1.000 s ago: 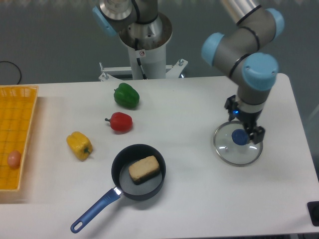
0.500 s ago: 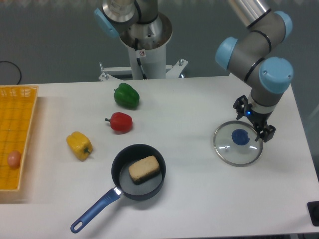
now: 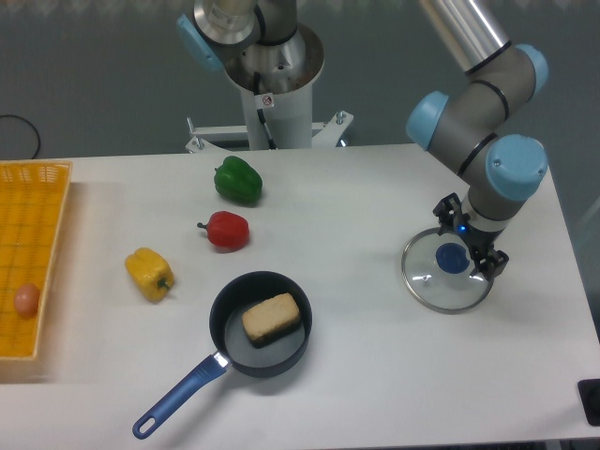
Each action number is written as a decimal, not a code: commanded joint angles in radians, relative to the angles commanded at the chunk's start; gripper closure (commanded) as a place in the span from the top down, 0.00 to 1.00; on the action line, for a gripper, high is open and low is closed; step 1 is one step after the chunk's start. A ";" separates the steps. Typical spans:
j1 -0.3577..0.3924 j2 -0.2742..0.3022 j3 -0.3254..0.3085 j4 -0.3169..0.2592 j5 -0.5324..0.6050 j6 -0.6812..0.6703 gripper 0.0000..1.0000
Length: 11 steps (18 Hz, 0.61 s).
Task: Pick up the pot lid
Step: 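Lower the open gripper down around the blue knob, then close the gripper on the blue knob of the lid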
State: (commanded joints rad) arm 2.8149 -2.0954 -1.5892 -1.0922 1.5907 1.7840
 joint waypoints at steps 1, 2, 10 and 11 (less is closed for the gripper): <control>0.000 0.000 -0.003 0.000 0.000 0.000 1.00; 0.000 -0.002 -0.003 0.000 0.000 0.002 1.00; -0.012 -0.015 -0.003 0.002 0.000 -0.009 1.00; -0.012 -0.017 -0.003 0.003 0.000 -0.011 1.00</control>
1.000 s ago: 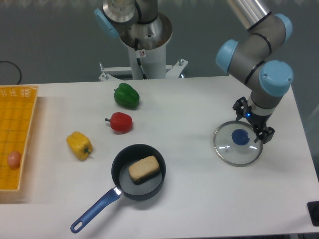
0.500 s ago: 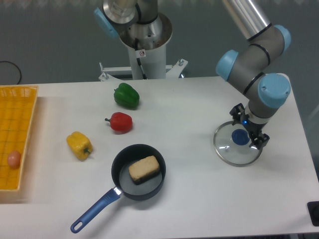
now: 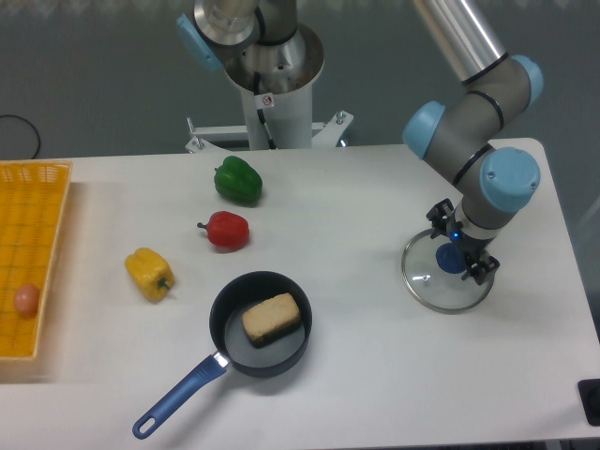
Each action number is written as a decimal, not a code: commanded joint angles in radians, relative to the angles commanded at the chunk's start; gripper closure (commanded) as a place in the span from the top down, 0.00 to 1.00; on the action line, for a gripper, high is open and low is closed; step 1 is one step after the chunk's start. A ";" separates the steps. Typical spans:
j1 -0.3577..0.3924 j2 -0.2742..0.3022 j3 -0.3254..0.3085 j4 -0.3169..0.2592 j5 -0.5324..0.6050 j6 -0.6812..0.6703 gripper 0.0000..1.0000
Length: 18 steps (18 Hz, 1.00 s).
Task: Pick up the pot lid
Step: 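Close the gripper on the blue knob of the lid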
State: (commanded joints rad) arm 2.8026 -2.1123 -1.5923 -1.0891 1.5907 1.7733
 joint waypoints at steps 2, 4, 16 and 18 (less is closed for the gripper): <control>-0.002 -0.002 -0.002 0.005 0.002 0.000 1.00; 0.000 -0.002 -0.008 0.005 0.003 0.005 1.00; 0.003 -0.006 -0.018 0.011 0.003 0.009 0.85; 0.003 -0.006 -0.017 0.011 0.003 0.009 0.81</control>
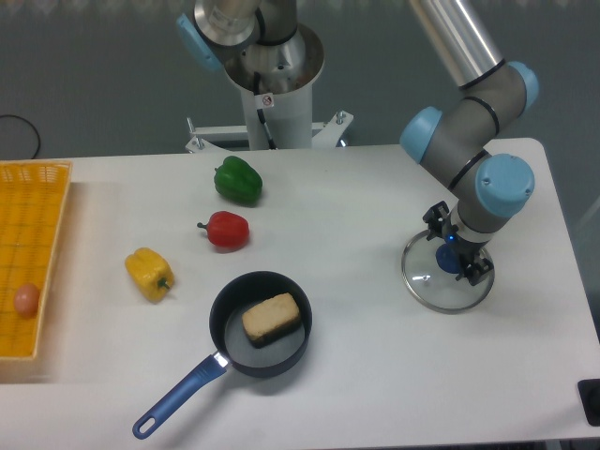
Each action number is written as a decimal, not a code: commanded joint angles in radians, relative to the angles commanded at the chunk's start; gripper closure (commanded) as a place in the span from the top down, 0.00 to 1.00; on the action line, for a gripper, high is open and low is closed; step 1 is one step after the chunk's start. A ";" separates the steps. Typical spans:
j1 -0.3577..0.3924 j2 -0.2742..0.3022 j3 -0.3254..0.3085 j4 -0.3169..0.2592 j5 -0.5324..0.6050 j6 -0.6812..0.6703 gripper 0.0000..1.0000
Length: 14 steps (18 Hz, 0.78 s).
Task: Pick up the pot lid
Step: 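Close the gripper on the blue knob of the lid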
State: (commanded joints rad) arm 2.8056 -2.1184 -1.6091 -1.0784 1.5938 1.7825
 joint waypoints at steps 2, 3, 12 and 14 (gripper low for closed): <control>0.000 0.002 0.000 0.000 0.000 0.000 0.74; 0.000 0.002 0.000 0.000 0.000 0.000 0.74; 0.000 0.009 0.003 -0.002 0.002 0.003 0.66; 0.000 0.009 0.003 -0.002 0.002 0.002 0.62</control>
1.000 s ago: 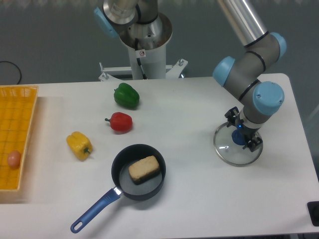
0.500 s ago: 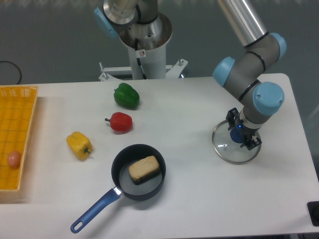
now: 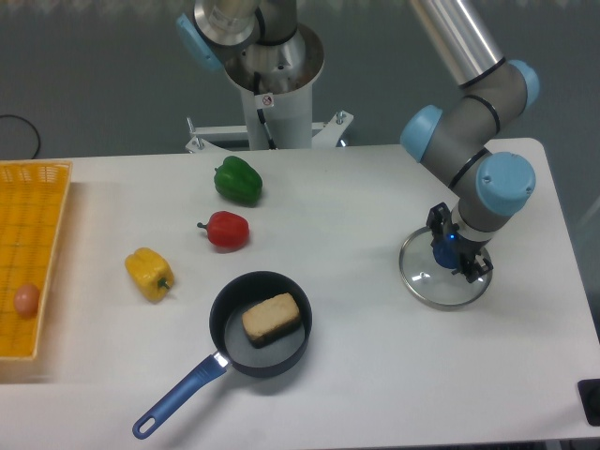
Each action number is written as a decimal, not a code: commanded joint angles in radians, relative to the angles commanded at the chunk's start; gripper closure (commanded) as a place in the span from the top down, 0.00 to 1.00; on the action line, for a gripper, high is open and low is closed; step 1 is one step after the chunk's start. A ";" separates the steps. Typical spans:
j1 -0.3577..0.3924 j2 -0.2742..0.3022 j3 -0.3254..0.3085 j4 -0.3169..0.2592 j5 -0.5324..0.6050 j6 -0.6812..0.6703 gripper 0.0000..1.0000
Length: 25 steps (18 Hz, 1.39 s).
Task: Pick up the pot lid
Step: 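Close the gripper on the blue knob of the lid, then lift the glass lid by its knob and move it toward the pan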
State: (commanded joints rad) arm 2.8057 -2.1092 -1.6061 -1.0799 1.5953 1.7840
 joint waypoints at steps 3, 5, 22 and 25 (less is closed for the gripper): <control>0.000 0.000 0.000 0.000 0.000 0.000 0.59; 0.000 0.002 0.000 0.000 0.000 0.000 0.59; -0.126 0.077 -0.002 -0.080 0.032 -0.023 0.59; -0.143 0.095 0.005 -0.098 0.032 -0.021 0.59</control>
State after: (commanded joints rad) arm 2.6630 -2.0142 -1.6015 -1.1781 1.6276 1.7625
